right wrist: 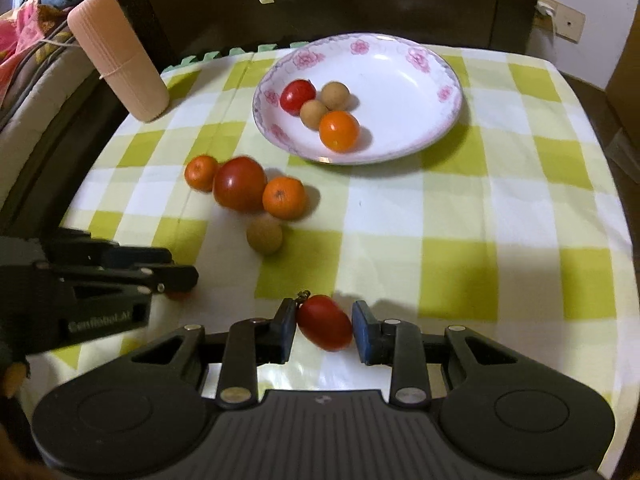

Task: Organize fruits
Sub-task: 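Grasp a small red tomato with the left gripper while the right gripper holds its tomato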

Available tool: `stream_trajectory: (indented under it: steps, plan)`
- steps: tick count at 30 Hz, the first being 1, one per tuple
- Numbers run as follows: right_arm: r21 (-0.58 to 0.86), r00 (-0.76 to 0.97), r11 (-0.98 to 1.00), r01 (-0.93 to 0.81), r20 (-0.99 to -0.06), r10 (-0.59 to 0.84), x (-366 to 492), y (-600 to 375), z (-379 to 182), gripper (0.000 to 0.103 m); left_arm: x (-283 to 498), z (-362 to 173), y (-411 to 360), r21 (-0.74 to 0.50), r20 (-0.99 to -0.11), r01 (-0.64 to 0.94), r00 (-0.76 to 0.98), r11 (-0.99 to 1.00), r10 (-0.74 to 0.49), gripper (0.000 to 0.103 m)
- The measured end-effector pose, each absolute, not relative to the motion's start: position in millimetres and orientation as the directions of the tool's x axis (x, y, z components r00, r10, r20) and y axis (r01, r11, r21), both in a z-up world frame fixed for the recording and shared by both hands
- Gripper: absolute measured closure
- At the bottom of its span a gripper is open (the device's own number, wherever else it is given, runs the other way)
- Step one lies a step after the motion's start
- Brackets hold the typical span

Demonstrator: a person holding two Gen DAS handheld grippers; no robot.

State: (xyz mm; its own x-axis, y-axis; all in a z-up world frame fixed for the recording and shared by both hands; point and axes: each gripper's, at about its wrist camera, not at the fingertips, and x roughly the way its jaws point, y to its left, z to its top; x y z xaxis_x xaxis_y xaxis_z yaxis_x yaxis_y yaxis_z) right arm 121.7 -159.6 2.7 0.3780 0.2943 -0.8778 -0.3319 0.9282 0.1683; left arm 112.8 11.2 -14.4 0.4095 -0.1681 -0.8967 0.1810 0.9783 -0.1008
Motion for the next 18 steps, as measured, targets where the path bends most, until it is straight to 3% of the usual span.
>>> stream_trajectory:
  steps: [13,18]
  plan:
    - [0.143,0.364,0.932,-0.334,-0.892,0.268,102.3,-160.8,-9.1,0.074,116.4,-25.6,7.4,-0.086,-0.901,0.182,0.405,0.98,-0.154,0.061]
    - [0.149,0.355,0.935,-0.322,-0.897,0.265,104.8,-163.6,-13.8,0.068,119.1,-21.2,13.8,-0.104,-0.898,0.156,0.409,0.982,-0.16,0.054]
